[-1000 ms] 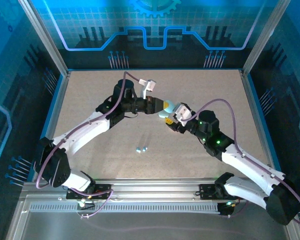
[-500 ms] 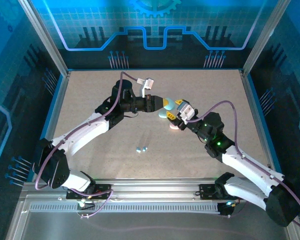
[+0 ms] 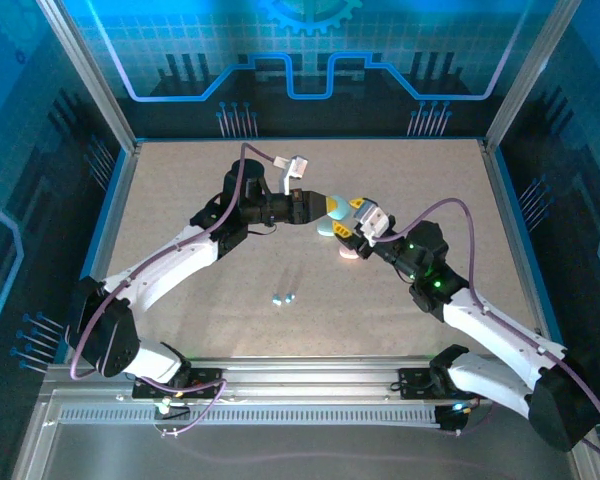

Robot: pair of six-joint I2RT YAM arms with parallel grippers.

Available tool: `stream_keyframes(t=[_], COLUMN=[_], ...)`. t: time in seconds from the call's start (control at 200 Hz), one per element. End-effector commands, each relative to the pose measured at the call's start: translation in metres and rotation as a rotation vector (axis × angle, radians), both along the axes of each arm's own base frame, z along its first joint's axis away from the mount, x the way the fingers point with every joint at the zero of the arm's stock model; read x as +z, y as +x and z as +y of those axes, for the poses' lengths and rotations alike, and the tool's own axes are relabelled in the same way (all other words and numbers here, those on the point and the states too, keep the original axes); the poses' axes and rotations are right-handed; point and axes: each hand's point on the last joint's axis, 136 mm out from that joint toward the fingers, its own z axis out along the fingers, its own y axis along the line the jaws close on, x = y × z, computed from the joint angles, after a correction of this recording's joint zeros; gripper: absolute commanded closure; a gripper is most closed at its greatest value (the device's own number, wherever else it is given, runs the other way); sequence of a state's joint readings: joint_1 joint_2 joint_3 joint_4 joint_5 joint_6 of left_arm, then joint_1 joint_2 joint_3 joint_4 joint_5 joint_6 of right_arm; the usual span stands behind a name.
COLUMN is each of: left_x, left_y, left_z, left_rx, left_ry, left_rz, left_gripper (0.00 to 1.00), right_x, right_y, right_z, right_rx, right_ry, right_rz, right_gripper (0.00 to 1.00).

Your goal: Insert wireless bluetooth earbuds into charging case

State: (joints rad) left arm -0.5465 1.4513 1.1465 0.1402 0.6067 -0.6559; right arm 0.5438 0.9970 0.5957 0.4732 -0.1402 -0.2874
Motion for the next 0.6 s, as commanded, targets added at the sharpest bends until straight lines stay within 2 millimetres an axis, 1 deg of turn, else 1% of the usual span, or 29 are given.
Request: stream_keyframes(t=[0.0, 0.195, 0.255, 0.39, 0.46, 0.51, 0.595], left_x=[0.008, 0.009, 0.01, 0.013, 0.015, 0.017, 0.02], left_y=[-0.006, -0.008, -0.009, -0.011, -0.013, -0.015, -0.02], left_z=[-0.002, -0.003, -0.003, -0.003, -0.001, 0.001, 0.005], left_rx=[-0.026, -0.038, -0.043, -0.05, -0.058, -0.062, -0.069], left_ry=[-0.018, -0.023, -0.025, -0.03, -0.02, -0.008, 0.011], left_rz=[-0.024, -0.035, -0.038, -0.076, -0.117, -0.162, -0.257], left_gripper=[0.85, 0.84, 0.84, 0.79, 0.73, 0.65, 0.54], right_x=[0.03, 0.025, 0.024, 0.021, 0.019, 0.017, 0.014], right_y=[0.002, 0.004, 0.003, 0.001, -0.002, -0.006, -0.015], right_z=[-0.003, 0.0, 0.001, 0.005, 0.007, 0.01, 0.016], right_rx=[-0.001, 0.01, 0.018, 0.049, 0.08, 0.115, 0.194], right_ry=[0.052, 0.04, 0.034, 0.028, 0.023, 0.017, 0.018], right_rz=[-0.063, -0.046, -0.038, -0.007, 0.019, 0.047, 0.107], right_gripper=[0.48, 0.51, 0.53, 0.57, 0.58, 0.59, 0.59])
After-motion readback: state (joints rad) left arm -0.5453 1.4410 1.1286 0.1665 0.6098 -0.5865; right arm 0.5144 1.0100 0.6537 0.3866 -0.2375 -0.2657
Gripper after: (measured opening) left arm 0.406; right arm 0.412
